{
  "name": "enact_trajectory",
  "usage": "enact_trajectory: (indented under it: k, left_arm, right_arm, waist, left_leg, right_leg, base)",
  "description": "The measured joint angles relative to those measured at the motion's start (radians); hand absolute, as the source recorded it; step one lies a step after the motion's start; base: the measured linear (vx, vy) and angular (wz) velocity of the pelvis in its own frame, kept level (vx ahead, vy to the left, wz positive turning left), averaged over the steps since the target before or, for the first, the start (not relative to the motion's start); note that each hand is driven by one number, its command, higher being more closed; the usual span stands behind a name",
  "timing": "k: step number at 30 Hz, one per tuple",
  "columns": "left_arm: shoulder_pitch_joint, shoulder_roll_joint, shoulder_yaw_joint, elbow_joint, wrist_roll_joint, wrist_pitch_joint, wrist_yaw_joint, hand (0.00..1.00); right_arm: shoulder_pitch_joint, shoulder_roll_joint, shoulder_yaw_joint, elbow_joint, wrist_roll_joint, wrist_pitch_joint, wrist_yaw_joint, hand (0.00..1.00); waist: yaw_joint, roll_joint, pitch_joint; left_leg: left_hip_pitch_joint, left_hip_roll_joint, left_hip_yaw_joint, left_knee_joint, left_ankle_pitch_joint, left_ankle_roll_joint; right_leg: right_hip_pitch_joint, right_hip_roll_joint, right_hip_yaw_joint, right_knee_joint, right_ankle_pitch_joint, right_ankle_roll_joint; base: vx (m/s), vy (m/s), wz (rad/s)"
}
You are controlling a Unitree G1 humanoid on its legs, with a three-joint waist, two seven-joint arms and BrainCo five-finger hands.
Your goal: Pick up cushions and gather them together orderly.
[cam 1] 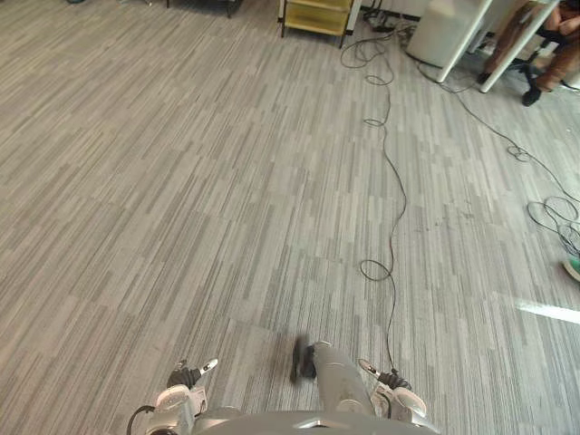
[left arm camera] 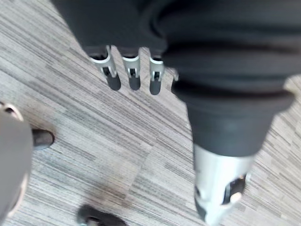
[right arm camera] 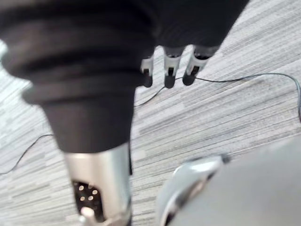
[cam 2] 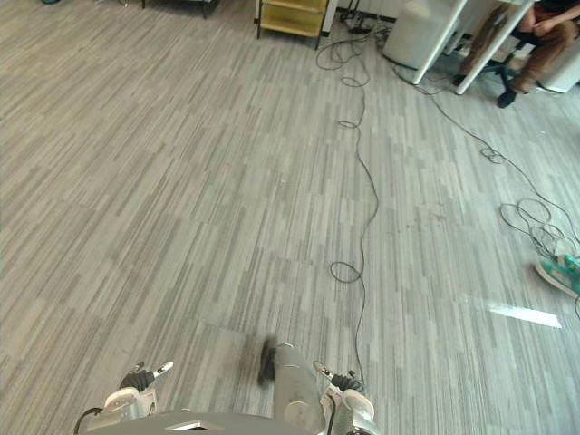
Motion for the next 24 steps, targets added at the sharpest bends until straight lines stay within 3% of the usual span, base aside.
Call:
enact_trajectory:
  k: [1, 2, 4, 5, 6, 8, 10, 13, 14, 15, 16, 17, 19, 20, 21, 22, 23, 24]
  left_arm:
    - [0.001, -0.011, 0.011, 0.008, 0.001, -0.001, -0.001, 0.00]
    - [0.005, -0.035, 0.031, 0.016, 0.003, 0.000, -0.002, 0.00]
    - [0.016, -0.062, 0.051, 0.016, 0.008, 0.001, -0.002, 0.00]
    - [0.020, -0.075, 0.077, 0.010, 0.007, 0.000, -0.003, 0.00]
    - [0.020, -0.081, 0.093, -0.006, 0.008, 0.000, -0.008, 0.00]
    - [0.020, -0.077, 0.093, -0.025, 0.010, -0.001, -0.018, 0.00]
    - [0.022, -0.061, 0.085, -0.048, 0.008, -0.004, -0.020, 0.00]
    - [0.022, -0.065, 0.079, -0.074, -0.003, -0.011, -0.021, 0.00]
    - [0.022, -0.065, 0.079, -0.085, -0.003, -0.016, -0.020, 0.00]
    - [0.022, -0.066, 0.078, -0.091, -0.003, -0.018, -0.020, 0.00]
    - [0.023, -0.069, 0.077, -0.094, -0.002, -0.018, -0.019, 0.00]
    - [0.023, -0.074, 0.082, -0.096, -0.002, -0.018, -0.018, 0.00]
    - [0.024, -0.077, 0.076, -0.101, -0.004, -0.019, -0.019, 0.00]
    - [0.020, -0.070, 0.065, -0.102, -0.018, -0.022, -0.020, 0.00]
    - [0.017, -0.069, 0.057, -0.101, -0.019, -0.022, -0.020, 0.00]
    - [0.019, -0.046, 0.049, -0.099, -0.020, -0.024, -0.021, 0.00]
    - [0.020, -0.036, 0.047, -0.096, -0.020, -0.024, -0.021, 0.00]
    - [0.020, -0.021, 0.040, -0.089, -0.020, -0.023, -0.021, 0.00]
  right_arm:
    - [0.031, -0.001, -0.020, 0.003, 0.000, 0.011, -0.001, 0.00]
    - [0.035, -0.014, -0.035, -0.004, 0.000, 0.015, 0.000, 0.00]
    - [0.035, -0.031, -0.037, -0.011, -0.001, 0.015, 0.000, 0.00]
    - [0.036, -0.034, -0.037, -0.028, -0.001, 0.015, -0.001, 0.00]
    - [0.040, -0.033, -0.025, -0.044, -0.001, 0.016, -0.001, 0.00]
    - [0.038, -0.032, -0.010, -0.044, -0.001, 0.015, -0.002, 0.00]
    - [0.040, -0.020, 0.013, -0.044, 0.003, 0.015, -0.002, 0.00]
    - [0.034, -0.014, 0.023, -0.038, 0.007, 0.019, -0.001, 0.00]
    - [0.024, -0.007, 0.013, -0.034, 0.007, 0.020, -0.002, 0.00]
    - [0.025, -0.006, 0.005, -0.034, 0.007, 0.020, -0.002, 0.00]
    - [0.027, -0.005, 0.004, -0.034, 0.007, 0.020, -0.002, 0.00]
    - [0.028, -0.002, 0.006, -0.035, 0.007, 0.020, -0.002, 0.00]
    - [0.028, -0.006, 0.015, -0.034, 0.003, 0.020, -0.002, 0.00]
    - [0.031, -0.006, 0.016, -0.020, 0.003, 0.019, -0.002, 0.00]
    - [0.024, -0.005, 0.016, -0.005, 0.003, 0.019, -0.002, 0.00]
    - [0.014, 0.015, 0.023, 0.004, 0.001, 0.020, -0.001, 0.00]
    - [0.014, 0.026, 0.026, 0.004, 0.001, 0.019, -0.001, 0.00]
    - [0.015, 0.034, 0.025, 0.017, -0.001, 0.019, 0.001, 0.00]
  waist:
    - [-0.002, 0.002, -0.001]
    - [-0.004, 0.042, 0.001]
    - [0.001, 0.086, -0.002]
    - [0.001, 0.103, 0.000]
    - [0.003, 0.110, 0.007]
    - [0.011, 0.110, 0.015]
    - [0.030, 0.082, 0.019]
    - [0.052, 0.087, 0.016]
    - [0.064, 0.086, 0.017]
    - [0.073, 0.082, 0.018]
    - [0.074, 0.080, 0.018]
    - [0.075, 0.079, 0.018]
    - [0.082, 0.090, 0.010]
    - [0.092, 0.080, 0.011]
    - [0.098, 0.076, 0.000]
    - [0.103, 0.026, -0.026]
    - [0.103, 0.007, -0.038]
    - [0.095, -0.019, -0.050]
  left_leg:
    - [0.052, 0.010, -0.047, 0.007, -0.006, -0.033]
    - [0.063, 0.037, -0.068, 0.046, 0.012, -0.063]
    - [0.024, 0.079, -0.071, 0.171, 0.056, -0.130]
    - [-0.039, 0.109, -0.076, 0.348, 0.131, -0.141]
    - [-0.184, 0.176, -0.103, 0.711, 0.319, -0.198]
    - [-0.283, 0.245, -0.047, 0.940, 0.255, -0.165]
    - [-0.373, 0.261, 0.027, 0.982, 0.187, -0.140]
    - [-0.513, 0.258, 0.098, 0.851, 0.134, -0.124]
    - [-0.553, 0.243, 0.135, 0.679, 0.120, -0.117]
    - [-0.566, 0.202, 0.144, 0.454, 0.132, -0.125]
    - [-0.567, 0.180, 0.144, 0.342, 0.147, -0.132]
    - [-0.573, 0.147, 0.132, 0.163, 0.203, -0.136]
    - [-0.606, 0.134, 0.075, 0.040, 0.238, -0.155]
    - [-0.613, 0.133, 0.064, 0.056, 0.335, -0.137]
    - [-0.607, 0.119, 0.065, 0.064, 0.381, -0.118]
    - [-0.603, 0.074, 0.065, 0.076, 0.394, -0.072]
    - [-0.601, 0.054, 0.065, 0.094, 0.372, -0.038]
    - [-0.594, 0.029, 0.069, 0.137, 0.329, 0.003]
  right_leg:
    - [0.013, -0.002, 0.012, 0.035, 0.115, -0.047]
    - [0.006, -0.001, -0.004, 0.120, 0.120, -0.056]
    - [0.016, 0.029, -0.013, 0.175, 0.046, -0.080]
    - [0.044, 0.051, -0.020, 0.197, 0.003, -0.081]
    - [0.147, 0.085, -0.004, 0.166, -0.051, -0.102]
    - [0.267, 0.119, 0.019, 0.120, -0.084, -0.120]
    - [0.390, 0.116, 0.060, 0.045, -0.116, -0.127]
    - [0.505, 0.100, 0.085, -0.056, -0.124, -0.106]
    - [0.552, 0.084, 0.096, -0.091, -0.127, -0.081]
    - [0.599, 0.059, 0.101, -0.120, -0.138, -0.061]
    - [0.622, 0.046, 0.102, -0.136, -0.146, -0.049]
    - [0.668, 0.025, 0.101, -0.165, -0.164, -0.032]
    - [0.716, 0.017, 0.101, -0.196, -0.196, -0.011]
    - [0.750, 0.005, 0.108, -0.204, -0.225, -0.006]
    - [0.763, -0.007, 0.116, -0.201, -0.229, -0.008]
    - [0.742, -0.050, 0.149, -0.145, -0.211, -0.034]
    - [0.723, -0.070, 0.165, -0.100, -0.199, -0.035]
    - [0.697, -0.102, 0.188, -0.009, -0.184, -0.005]
  base:
    - [0.53, -0.314, 0.59]
    - [0.56, -0.316, 0.42]
    - [0.46, -0.255, -0.06]
    - [0.71, -0.354, -0.38]
    - [0.70, -0.308, -0.44]
    - [0.61, -0.206, -0.50]
    - [0.55, -0.154, -0.49]
    - [0.44, -0.033, -0.32]
    - [0.50, 0.040, -0.21]
    - [0.51, 0.057, -0.18]
    - [0.69, 0.137, -0.08]
    - [0.59, 0.153, -0.02]
    - [0.67, 0.252, -0.09]
    - [0.49, 0.225, -0.19]
    - [0.63, 0.285, -0.27]
    - [0.63, 0.289, -0.19]
    - [0.89, 0.409, -0.07]
    - [0.75, 0.328, 0.04]
